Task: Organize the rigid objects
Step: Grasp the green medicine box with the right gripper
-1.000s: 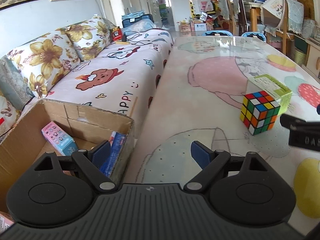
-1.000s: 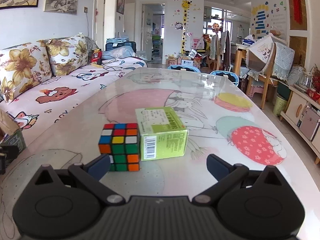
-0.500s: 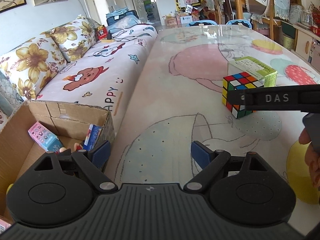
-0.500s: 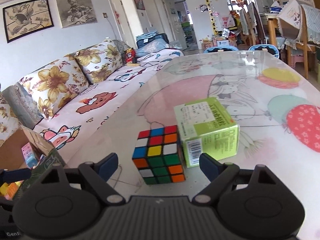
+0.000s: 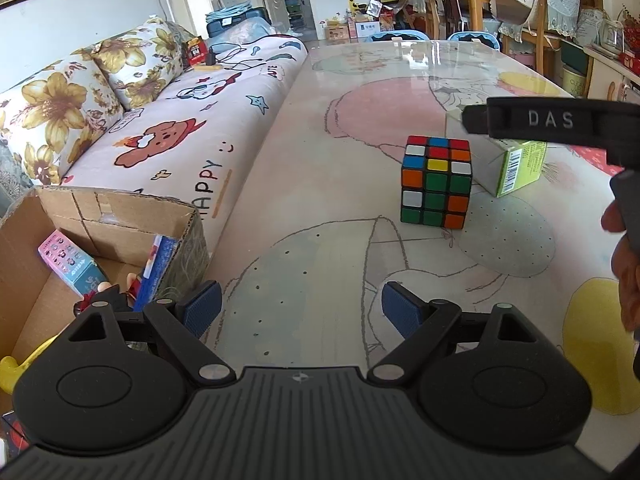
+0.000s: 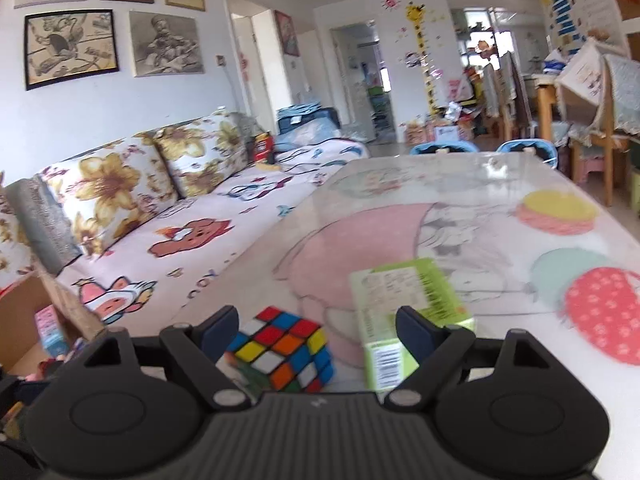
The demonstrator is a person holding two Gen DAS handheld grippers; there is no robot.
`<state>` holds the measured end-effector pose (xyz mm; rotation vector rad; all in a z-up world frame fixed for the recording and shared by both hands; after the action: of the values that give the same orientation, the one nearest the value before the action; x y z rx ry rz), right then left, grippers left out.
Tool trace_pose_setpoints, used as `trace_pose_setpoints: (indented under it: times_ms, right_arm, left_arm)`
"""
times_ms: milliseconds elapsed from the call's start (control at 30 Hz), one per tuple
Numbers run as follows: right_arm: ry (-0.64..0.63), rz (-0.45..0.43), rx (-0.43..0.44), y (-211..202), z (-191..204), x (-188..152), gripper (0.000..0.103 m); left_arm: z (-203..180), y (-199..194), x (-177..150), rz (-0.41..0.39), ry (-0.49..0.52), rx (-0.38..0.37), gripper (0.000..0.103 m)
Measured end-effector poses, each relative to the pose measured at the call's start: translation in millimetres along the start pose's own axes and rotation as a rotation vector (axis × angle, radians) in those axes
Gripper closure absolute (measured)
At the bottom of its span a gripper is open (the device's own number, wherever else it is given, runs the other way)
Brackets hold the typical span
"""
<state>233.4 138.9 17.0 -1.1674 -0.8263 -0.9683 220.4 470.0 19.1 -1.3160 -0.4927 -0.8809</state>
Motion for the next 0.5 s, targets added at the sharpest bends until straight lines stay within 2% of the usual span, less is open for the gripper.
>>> trace_pose_setpoints:
  times_ms: [167,300,500]
  right_arm:
    - [0.012,0.059,-0.085,22,-26,-13,0.014]
    - [-0.023,0.116,-0.088,38,-25,-23,0.014]
    - [-0.094,0.136,-0.099,51,-19,-23,0.013]
  left_arm:
    - [-11,2,0,-0.011,0.029,-0.027,0.0]
    - [-21,1,1,-0.032,0.041,-0.051,0.0]
    - [-31,-1,3,-0.048,0.026,-0.071,0.0]
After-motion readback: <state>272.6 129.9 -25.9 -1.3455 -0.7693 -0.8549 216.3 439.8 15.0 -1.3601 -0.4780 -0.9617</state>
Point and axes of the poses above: each gripper's, at about its wrist camera, not at the fingertips, and y roughly the way its jaws point, z to its left, x to its top, the point moved 8 cm from there along y, roughly the way its jaws point, and after that the axes turned 2 degrees about -z, right-handed, at the moved point
